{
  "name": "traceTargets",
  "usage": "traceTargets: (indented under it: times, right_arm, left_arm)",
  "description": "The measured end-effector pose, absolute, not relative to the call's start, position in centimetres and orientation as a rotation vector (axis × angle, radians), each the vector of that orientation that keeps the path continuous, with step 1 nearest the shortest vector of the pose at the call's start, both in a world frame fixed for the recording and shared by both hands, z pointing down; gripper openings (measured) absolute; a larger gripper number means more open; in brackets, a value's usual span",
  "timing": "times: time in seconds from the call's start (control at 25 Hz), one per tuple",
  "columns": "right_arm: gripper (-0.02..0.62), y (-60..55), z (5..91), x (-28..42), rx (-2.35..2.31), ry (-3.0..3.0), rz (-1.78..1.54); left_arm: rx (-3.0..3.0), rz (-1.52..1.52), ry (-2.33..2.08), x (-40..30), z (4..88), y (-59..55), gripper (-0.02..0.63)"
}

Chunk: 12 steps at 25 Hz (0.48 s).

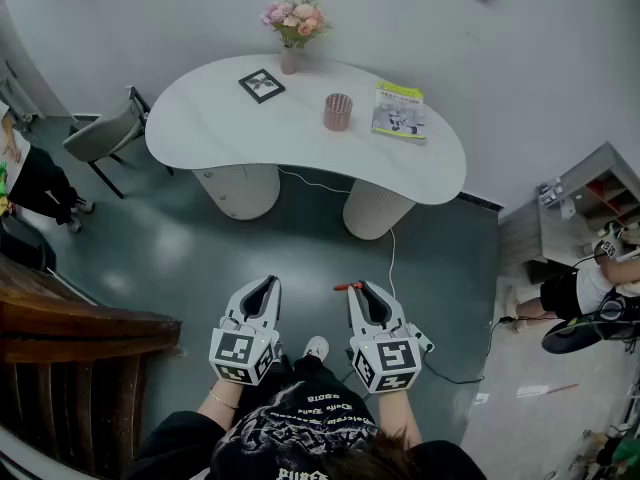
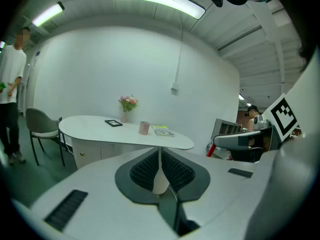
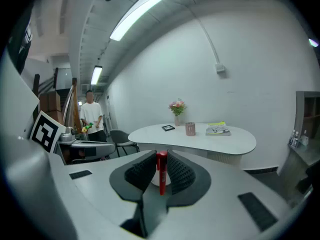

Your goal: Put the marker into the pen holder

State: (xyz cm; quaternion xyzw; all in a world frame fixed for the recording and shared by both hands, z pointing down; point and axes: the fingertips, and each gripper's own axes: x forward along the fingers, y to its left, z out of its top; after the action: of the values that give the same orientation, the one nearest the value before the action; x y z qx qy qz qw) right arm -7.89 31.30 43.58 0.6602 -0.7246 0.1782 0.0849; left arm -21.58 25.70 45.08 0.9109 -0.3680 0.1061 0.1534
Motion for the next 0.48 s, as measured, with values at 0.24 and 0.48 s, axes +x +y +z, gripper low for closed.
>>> traceTargets:
  times: [0.24,0.48]
  right_arm:
    - [0.087,31.3,42.6,-12.5,1.962,-2.171,0.497]
    - [0.087,31.6,41.7,-14.1,1.975,-2.174,0.466]
  left_arm:
    - [2.636,0.280,-1.042,-25.2,44.0,26.5,0.035]
    - [2.652,0.241,-1.019,-26.1,42.9,27.0,0.035]
